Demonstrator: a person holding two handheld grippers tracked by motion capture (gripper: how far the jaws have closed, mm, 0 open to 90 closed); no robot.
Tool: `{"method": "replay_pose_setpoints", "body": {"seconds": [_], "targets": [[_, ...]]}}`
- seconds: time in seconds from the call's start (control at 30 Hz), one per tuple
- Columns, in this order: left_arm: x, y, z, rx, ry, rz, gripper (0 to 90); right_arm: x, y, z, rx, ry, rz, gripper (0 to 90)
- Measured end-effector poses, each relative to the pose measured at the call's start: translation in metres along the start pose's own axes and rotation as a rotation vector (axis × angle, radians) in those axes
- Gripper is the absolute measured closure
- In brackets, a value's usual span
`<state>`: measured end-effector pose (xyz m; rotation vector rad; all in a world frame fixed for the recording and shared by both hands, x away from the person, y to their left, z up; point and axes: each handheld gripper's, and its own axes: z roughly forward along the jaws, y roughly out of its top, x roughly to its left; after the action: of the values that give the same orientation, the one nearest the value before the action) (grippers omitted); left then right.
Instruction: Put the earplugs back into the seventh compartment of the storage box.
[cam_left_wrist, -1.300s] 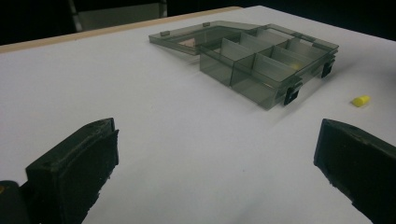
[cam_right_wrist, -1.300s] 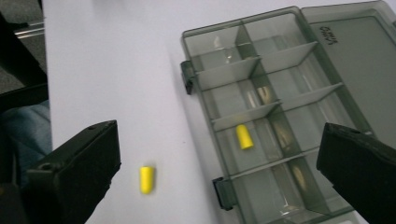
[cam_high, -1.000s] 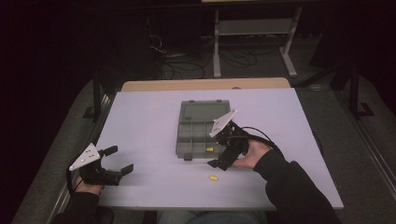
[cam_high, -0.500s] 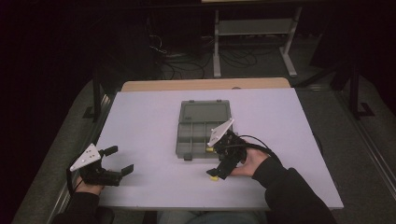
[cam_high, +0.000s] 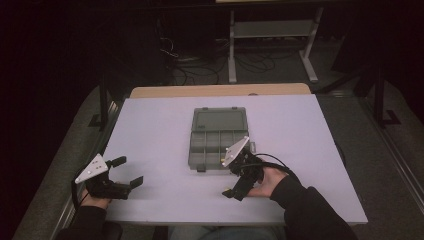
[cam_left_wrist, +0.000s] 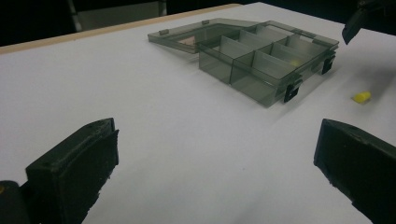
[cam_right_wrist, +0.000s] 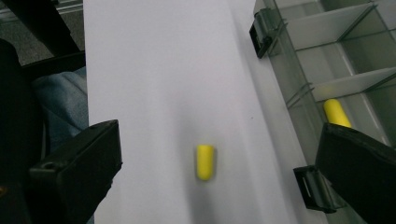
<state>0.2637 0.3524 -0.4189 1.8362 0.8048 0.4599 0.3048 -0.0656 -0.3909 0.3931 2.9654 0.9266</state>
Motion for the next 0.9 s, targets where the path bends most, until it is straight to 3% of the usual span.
{"method": "replay_pose_setpoints", "body": {"seconds": [0.53, 0.9], "targets": [[0.000, 0.000, 0.000, 0.001, -0.001, 0.000, 0.0, 0.005, -0.006, 0.011, 0.034, 0.049, -0.009, 12.8], [0.000, 0.000, 0.000, 0.001, -0.003, 0.001, 0.0, 0.003, -0.011, 0.024, 0.086, 0.024, -0.015, 20.1]]}}
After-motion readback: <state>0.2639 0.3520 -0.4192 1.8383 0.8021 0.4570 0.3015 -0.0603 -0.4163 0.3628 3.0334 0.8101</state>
